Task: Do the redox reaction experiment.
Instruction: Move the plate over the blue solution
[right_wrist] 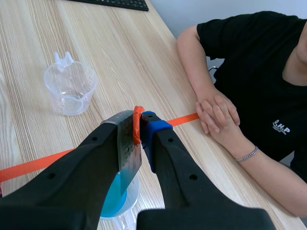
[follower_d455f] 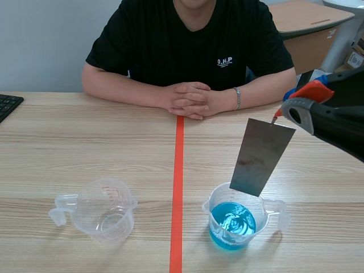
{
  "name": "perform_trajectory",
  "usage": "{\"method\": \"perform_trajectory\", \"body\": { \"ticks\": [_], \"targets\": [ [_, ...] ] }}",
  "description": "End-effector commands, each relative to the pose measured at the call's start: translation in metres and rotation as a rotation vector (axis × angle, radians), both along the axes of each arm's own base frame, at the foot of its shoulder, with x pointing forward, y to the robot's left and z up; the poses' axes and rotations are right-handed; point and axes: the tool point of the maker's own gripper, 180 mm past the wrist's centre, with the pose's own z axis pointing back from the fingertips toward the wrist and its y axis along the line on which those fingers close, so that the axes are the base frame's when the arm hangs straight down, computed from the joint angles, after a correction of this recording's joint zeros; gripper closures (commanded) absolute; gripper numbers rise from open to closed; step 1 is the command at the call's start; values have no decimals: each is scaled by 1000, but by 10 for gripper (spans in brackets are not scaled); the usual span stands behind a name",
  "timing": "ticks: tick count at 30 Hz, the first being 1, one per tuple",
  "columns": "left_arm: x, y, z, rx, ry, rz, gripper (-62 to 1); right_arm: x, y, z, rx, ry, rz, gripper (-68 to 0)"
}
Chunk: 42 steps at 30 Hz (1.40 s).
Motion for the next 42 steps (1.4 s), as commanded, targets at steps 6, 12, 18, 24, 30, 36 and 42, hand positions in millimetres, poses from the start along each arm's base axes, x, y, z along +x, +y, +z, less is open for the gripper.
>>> {"method": "perform_trajectory", "body": {
  "ticks": [6,12,18,24,30,36,42],
  "targets": [
    [35,1,16,-6,-84,-80,-42,-2,4,8,16,-22,23,-15],
    [73,-4,44,-26,-222,-194,-42,-2,4,8,17,-23,23,-15],
    [101,-31,80,-58,-336,-379,-42,-2,4,9,19,-24,24,-15],
    [117,-63,118,-117,-422,-532,-42,-2,4,9,20,-24,24,-15],
    [127,-89,145,-196,-490,-605,-42,-2,4,10,24,-26,26,-15],
    [126,-110,149,-251,-507,-636,-42,-2,5,10,28,-28,28,-15],
    [128,-135,144,-279,-513,-651,-42,-2,5,10,28,-28,28,-15]
  ]
}}
